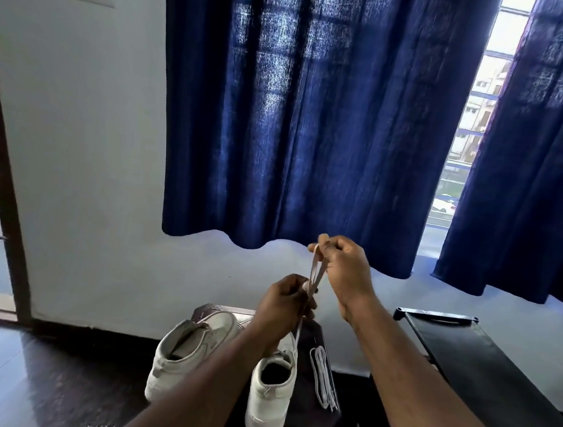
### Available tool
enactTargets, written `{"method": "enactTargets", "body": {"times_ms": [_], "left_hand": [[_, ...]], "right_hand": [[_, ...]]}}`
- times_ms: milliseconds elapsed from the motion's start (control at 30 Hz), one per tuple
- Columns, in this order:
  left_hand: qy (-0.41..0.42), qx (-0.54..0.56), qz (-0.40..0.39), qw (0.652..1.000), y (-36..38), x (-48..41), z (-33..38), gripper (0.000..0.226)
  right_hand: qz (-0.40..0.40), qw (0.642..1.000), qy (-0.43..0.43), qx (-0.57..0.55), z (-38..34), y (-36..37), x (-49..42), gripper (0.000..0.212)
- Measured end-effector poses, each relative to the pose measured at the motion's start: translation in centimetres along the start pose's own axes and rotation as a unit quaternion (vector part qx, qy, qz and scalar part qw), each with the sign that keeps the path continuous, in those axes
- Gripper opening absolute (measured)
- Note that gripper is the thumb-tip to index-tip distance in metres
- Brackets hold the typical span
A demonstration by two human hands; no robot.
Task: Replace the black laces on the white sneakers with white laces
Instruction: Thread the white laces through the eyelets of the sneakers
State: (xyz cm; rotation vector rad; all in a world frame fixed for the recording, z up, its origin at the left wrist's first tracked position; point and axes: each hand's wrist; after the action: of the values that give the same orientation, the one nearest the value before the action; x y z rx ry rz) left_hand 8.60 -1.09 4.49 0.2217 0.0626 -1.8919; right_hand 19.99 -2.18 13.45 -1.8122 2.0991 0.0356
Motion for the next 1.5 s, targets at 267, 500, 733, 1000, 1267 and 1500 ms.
{"method": "enactTargets", "body": {"times_ms": [267,500,733,1000,1267,1500], "left_hand": [[0.107,-0.374,-0.009,0.921,-3.6,-0.5,1.4,0.015],[0.135,-0.637,-0.113,0.750,-4.5,-0.9,5.1,0.020],[0.150,-0.670,-0.083,0.722,-4.7,-0.5,4.9,0.023],[0.018,-0.643,-0.045,0.764,-5.4,3.2,-2.7,0.023],[0.000,-0.732,-0.094,0.674,-3.1,5.1,-5.9,0.021],[0.006,-0.707,-0.063,0.704,-2.9,5.3,-5.6,0.017]], "right_hand": [[0.108,0.980,0.151,-0.067,8.4,-0.7,2.2,0.028],[0.022,0.970,0.183,-0.160,12.0,5.4,6.1,0.013],[-0.024,0.968,0.172,-0.182,11.6,7.3,6.3,0.017],[-0.033,0.976,0.037,0.214,13.9,3.8,6.7,0.020],[-0.154,0.862,-0.056,0.479,14.8,2.5,8.3,0.018],[-0.222,0.841,-0.024,0.493,14.7,3.5,8.3,0.025]]}}
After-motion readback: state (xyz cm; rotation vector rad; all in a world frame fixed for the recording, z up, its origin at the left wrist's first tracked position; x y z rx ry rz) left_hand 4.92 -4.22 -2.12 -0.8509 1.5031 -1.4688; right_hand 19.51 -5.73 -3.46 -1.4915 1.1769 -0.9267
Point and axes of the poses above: each hand's wrist, its own x-axis away from the middle knuckle, its own y-axis out of the palm, z = x × y, and after that the axes turned 8 degrees about -z, right-handed
